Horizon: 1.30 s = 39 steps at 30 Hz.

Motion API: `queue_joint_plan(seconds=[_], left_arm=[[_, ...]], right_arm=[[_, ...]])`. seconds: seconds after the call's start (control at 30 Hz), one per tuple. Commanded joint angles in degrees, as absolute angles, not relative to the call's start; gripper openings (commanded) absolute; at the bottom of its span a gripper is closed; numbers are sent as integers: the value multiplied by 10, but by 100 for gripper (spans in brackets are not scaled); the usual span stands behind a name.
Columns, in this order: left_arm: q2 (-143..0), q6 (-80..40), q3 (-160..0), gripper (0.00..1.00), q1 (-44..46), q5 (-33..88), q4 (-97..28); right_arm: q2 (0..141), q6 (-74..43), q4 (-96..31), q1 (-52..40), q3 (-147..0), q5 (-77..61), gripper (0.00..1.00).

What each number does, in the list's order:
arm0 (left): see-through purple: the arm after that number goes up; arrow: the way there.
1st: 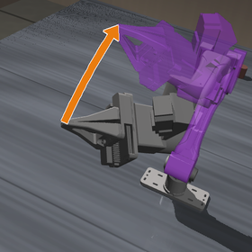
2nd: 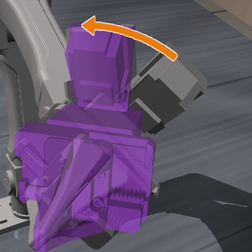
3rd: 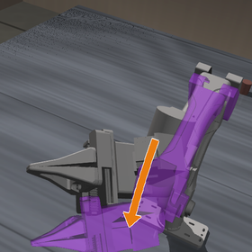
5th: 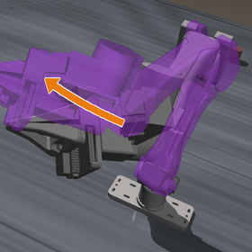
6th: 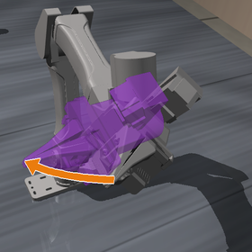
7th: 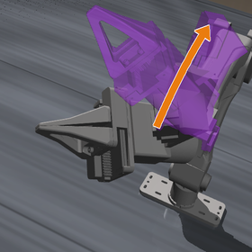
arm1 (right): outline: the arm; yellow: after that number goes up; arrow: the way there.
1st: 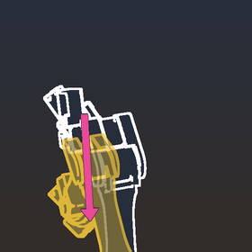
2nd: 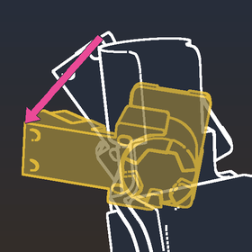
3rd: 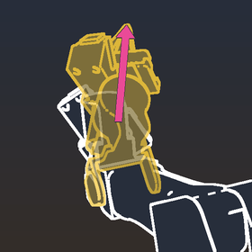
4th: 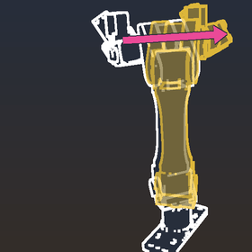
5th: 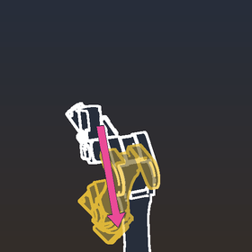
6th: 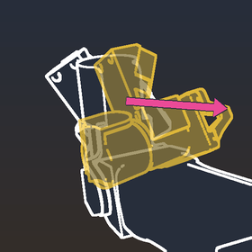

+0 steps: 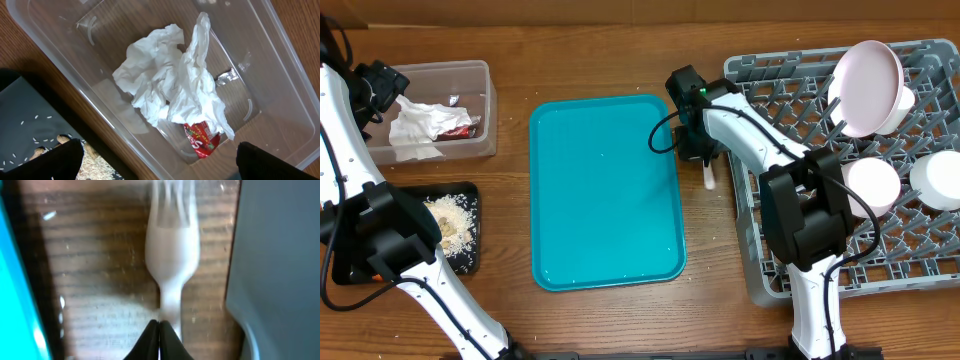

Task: Sort waste into correct bins and load items into the dishwasher rack

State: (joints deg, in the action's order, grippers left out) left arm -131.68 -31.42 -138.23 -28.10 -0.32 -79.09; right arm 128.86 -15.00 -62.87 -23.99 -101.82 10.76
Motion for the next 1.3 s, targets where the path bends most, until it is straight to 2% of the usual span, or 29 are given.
queue_joint_plan(seconds=[0.0,0.2,0.3,0.33,0.43,0.7,1.0,1.27], left_arm=[[-1310,-317,-1381,100,-276,-11,-790],[-1309,-317,-1381,100,-276,-11,-790],[-1310,-317,-1381,100,-276,-11,-790],[-1310,-317,-1381,100,-276,-11,-790],[-1310,-317,-1381,100,-276,-11,-790],[-1310,-317,-1381,100,-276,-11,-790],[-1310,-317,-1381,100,-276,-11,-790],[-1309,-318,-1381,100,-276,-11,-790]], right_arm=[[1265,-154,-649,-236,-1067,102,4],[1244,-152,-683,-236,-1107,104,4],[1244,-150,-683,-234,-1104,121,30],[1244,-150,-681,-232,-1100,130,35],[1244,-150,-659,-230,-1078,150,42],[1245,-150,-582,-230,-985,164,49],[1245,-163,-544,-231,-946,206,59],[1266,-180,-533,-231,-921,192,63]])
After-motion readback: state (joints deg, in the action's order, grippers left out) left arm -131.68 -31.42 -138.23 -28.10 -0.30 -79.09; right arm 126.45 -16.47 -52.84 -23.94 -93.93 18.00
